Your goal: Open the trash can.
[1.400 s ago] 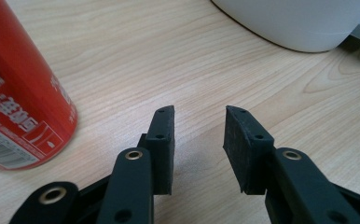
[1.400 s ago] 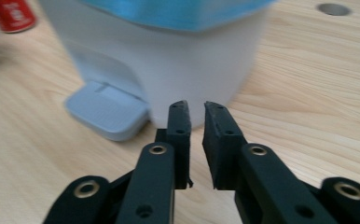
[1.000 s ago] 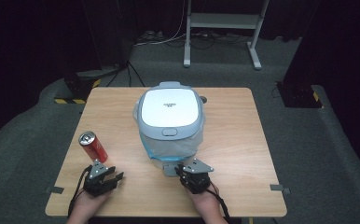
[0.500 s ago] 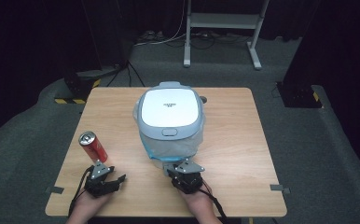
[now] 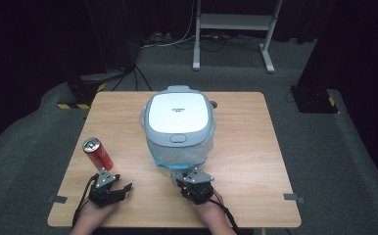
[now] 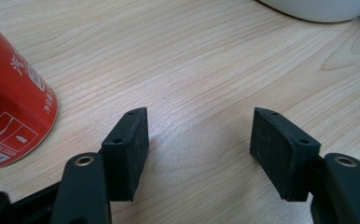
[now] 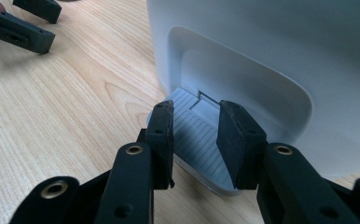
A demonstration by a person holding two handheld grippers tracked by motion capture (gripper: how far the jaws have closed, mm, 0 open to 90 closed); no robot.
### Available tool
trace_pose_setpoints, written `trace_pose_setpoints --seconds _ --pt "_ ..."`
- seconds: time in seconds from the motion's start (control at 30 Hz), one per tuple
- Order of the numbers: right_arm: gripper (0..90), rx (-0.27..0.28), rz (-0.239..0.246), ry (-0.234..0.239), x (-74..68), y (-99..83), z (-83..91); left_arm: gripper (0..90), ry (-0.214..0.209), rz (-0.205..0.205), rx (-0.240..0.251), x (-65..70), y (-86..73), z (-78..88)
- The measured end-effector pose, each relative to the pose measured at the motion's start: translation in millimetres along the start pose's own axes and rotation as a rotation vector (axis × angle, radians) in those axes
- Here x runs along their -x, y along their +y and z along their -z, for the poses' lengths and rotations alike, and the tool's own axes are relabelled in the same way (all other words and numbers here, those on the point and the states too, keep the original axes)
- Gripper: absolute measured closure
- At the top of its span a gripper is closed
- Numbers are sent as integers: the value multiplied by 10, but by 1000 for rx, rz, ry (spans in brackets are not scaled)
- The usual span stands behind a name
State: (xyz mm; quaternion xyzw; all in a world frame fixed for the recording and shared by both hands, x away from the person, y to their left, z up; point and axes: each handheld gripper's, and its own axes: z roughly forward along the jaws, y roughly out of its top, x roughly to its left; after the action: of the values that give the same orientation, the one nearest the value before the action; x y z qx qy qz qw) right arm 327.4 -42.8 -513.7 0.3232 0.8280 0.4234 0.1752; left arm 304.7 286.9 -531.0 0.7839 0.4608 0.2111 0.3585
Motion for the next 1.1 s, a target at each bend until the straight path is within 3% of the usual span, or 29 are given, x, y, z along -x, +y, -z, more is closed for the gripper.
trace_pose_setpoints --seconds 0.37,0.5,0.6,0.7,1.1 --pt "668 7 8 -4 -7 -34 -18 372 -2 -1 0 -1 0 -1" --pt "649 -13 20 -7 -1 10 9 372 -3 -2 0 -2 0 0" --pt "627 -16 -20 -23 46 7 73 372 -5 -2 0 -4 0 0" --pt "627 -12 -45 -4 90 -26 94 371 -8 -4 -1 -5 2 -2" --pt "640 -17 -28 -9 77 -49 56 371 -7 -3 -1 -3 2 -2"
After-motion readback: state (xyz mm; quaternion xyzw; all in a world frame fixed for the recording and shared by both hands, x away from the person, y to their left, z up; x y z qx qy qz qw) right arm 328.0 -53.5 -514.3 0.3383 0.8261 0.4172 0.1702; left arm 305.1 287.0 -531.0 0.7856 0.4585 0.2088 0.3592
